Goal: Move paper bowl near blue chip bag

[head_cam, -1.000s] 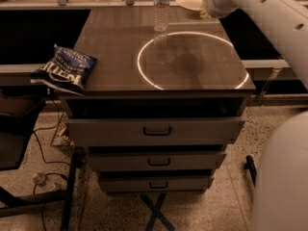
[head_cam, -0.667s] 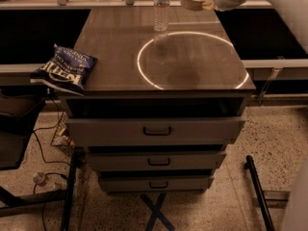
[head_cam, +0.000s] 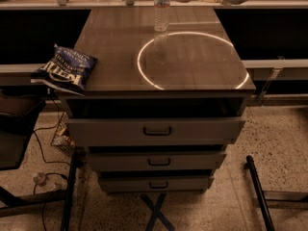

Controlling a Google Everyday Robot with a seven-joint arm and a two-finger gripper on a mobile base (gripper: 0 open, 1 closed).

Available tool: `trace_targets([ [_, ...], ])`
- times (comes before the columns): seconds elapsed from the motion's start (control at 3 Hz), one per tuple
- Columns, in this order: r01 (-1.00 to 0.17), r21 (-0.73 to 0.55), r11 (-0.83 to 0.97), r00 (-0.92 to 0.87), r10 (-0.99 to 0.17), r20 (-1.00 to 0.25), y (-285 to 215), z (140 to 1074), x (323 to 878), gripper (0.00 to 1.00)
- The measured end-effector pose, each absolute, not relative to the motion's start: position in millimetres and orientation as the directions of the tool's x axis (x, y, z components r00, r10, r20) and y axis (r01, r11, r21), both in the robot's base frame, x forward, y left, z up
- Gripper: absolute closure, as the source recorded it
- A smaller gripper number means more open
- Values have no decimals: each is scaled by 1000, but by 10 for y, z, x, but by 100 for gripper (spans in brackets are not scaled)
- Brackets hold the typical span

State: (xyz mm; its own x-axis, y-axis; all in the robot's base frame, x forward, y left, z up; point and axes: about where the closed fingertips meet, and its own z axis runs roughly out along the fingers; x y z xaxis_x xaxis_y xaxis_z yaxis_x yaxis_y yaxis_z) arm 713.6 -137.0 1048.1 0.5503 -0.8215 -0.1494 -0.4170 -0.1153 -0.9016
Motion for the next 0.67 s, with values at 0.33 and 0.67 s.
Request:
trace_targets([
  [0.33,-383,-903,-197,692,-709,-139,-1077,10409,6723,100],
  [0.67,-395,-844,-363,769,-634,-87,-680,9956,6381,100],
])
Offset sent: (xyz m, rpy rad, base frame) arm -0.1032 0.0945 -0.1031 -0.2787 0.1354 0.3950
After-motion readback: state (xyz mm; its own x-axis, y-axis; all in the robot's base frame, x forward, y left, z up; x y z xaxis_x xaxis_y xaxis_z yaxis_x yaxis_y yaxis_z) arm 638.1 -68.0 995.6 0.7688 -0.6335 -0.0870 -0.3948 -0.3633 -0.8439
